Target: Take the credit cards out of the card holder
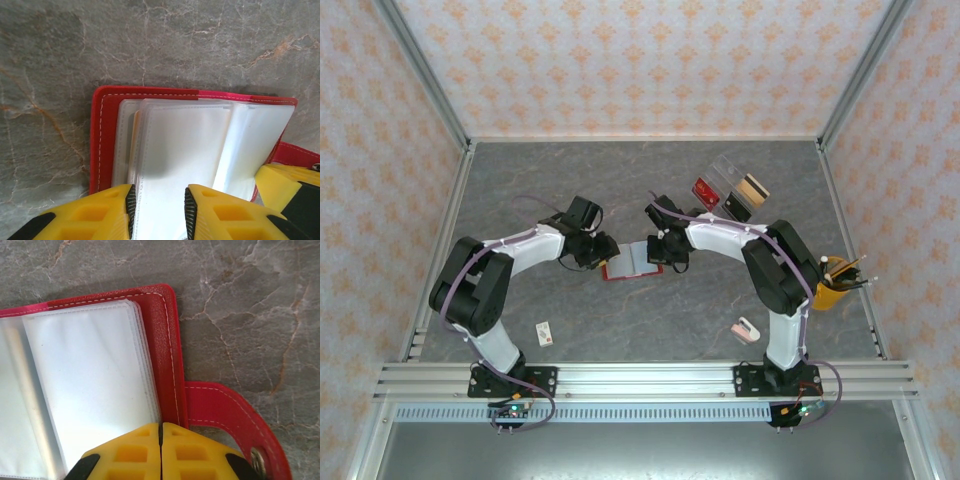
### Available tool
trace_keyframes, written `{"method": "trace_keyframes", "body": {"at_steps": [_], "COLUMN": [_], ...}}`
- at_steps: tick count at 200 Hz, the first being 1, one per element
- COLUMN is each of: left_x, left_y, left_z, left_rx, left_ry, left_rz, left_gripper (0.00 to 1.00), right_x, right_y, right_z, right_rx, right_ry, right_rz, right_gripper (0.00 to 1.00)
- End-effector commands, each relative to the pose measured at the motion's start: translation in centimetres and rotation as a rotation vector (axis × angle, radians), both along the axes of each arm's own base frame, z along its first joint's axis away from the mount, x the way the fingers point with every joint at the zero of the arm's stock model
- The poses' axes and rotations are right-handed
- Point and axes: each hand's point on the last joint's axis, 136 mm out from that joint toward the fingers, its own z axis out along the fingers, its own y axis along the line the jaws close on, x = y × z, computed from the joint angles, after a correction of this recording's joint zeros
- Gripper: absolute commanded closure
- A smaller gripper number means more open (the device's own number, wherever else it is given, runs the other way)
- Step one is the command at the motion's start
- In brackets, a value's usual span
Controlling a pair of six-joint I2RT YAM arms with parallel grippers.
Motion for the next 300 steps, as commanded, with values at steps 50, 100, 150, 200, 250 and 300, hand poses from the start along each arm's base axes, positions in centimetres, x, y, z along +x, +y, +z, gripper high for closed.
{"method": "trace_keyframes", "body": {"at_steps": [50,100,150,200,250,300], "left_x": [-0.2,0.3,0.5,0.5,0.4,0.4], "left_y": [-0.7,-2.6,-3.8,-5.1,-5.4,-6.7], "left_z": [-1.3,-0.2,1.6,3.3,3.5,4.1], "left_rx": [-0.021,-0.124,-0.184,-0.244,-0.245,-0.286], "left_ry": [0.035,0.001,-0.051,-0.096,-0.105,-0.122], "left_rz": [-0.033,-0.08,-0.128,-0.169,-0.181,-0.205], "left_gripper": [0.65,0.68,0.68,0.69,0.7,0.72], "right_x": [-0.2,-0.3,-0.3,-0.3,-0.3,-0.1], "right_y": [-0.7,-0.7,-0.6,-0.6,-0.7,-0.8], "right_z": [-1.3,-1.6,-1.6,-1.6,-1.4,-0.9], "right_rx": [-0.052,-0.049,-0.047,-0.047,-0.048,-0.046], "right_ry": [0.034,0.044,0.045,0.047,0.042,0.024], "right_rz": [-0.017,-0.017,-0.016,-0.017,-0.02,-0.029], "right_gripper": [0.92,0.92,0.92,0.92,0.92,0.93]}}
